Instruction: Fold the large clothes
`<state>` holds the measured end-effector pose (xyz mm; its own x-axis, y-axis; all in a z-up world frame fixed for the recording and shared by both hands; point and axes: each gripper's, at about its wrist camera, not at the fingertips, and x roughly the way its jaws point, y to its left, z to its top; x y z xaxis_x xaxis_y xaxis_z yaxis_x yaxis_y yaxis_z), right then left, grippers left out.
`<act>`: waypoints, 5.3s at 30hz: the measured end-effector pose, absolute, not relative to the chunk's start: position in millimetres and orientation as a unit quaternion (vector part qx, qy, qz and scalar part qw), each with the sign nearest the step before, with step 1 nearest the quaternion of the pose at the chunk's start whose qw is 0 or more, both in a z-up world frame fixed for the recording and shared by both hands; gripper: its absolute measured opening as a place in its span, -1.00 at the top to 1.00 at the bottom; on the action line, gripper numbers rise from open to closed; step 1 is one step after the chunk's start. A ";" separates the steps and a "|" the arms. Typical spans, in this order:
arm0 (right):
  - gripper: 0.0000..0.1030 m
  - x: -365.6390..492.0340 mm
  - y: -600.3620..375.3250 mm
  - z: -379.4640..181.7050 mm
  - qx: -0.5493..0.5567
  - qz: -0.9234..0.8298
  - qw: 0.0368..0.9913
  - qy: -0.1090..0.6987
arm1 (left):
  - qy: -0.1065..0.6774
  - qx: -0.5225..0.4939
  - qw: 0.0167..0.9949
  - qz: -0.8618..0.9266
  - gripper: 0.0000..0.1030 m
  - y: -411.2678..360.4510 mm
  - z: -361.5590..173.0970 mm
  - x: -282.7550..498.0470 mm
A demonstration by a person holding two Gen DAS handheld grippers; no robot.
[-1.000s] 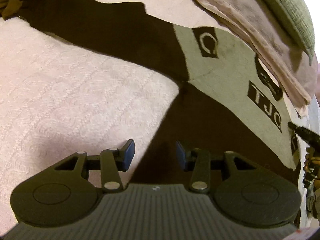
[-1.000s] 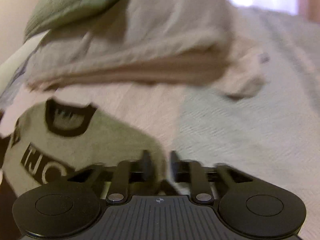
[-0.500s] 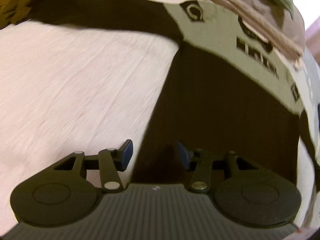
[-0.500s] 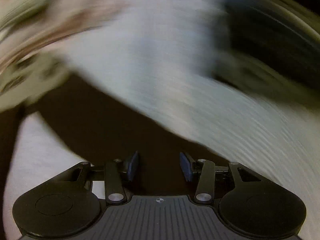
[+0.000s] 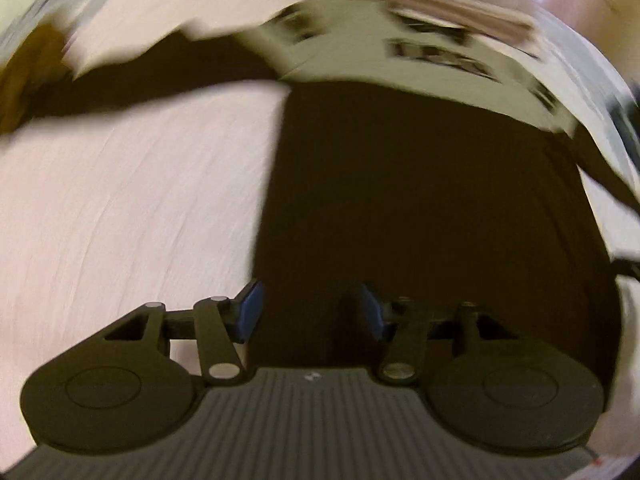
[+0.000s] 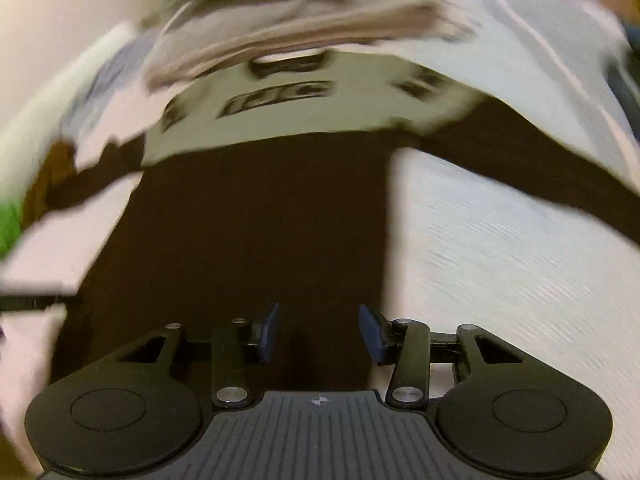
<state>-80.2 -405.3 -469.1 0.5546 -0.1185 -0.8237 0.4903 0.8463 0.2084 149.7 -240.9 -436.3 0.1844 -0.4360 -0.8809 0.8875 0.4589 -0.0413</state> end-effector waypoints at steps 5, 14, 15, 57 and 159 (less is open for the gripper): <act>0.19 -65.6 -340.3 -509.4 0.125 -0.247 0.833 0.480 | 0.426 0.331 0.681 -0.495 0.18 -244.0 -465.9 139.1; 0.18 -157.9 -279.6 -506.9 0.217 -0.310 0.713 0.591 | 0.507 0.318 0.648 -0.471 0.15 -114.1 -456.6 143.8; 0.18 -161.0 -278.8 -502.9 0.242 -0.314 0.696 0.598 | 0.521 0.330 0.639 -0.460 0.17 -108.9 -452.5 143.3; -0.17 -241.7 -216.5 -221.2 0.227 -0.218 0.840 0.443 | 0.412 0.281 0.726 -0.473 -0.50 -55.1 -164.0 -17.6; -0.16 -10.0 -556.4 -466.2 0.423 -0.266 0.808 0.312 | 0.329 0.196 0.772 -0.508 0.29 -387.9 -447.3 249.3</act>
<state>-10.0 -556.4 -466.2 0.6638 -0.1673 -0.7290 0.6941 0.5008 0.5171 249.3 -387.9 -447.3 0.2678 -0.6552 -0.7064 0.9126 0.4076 -0.0321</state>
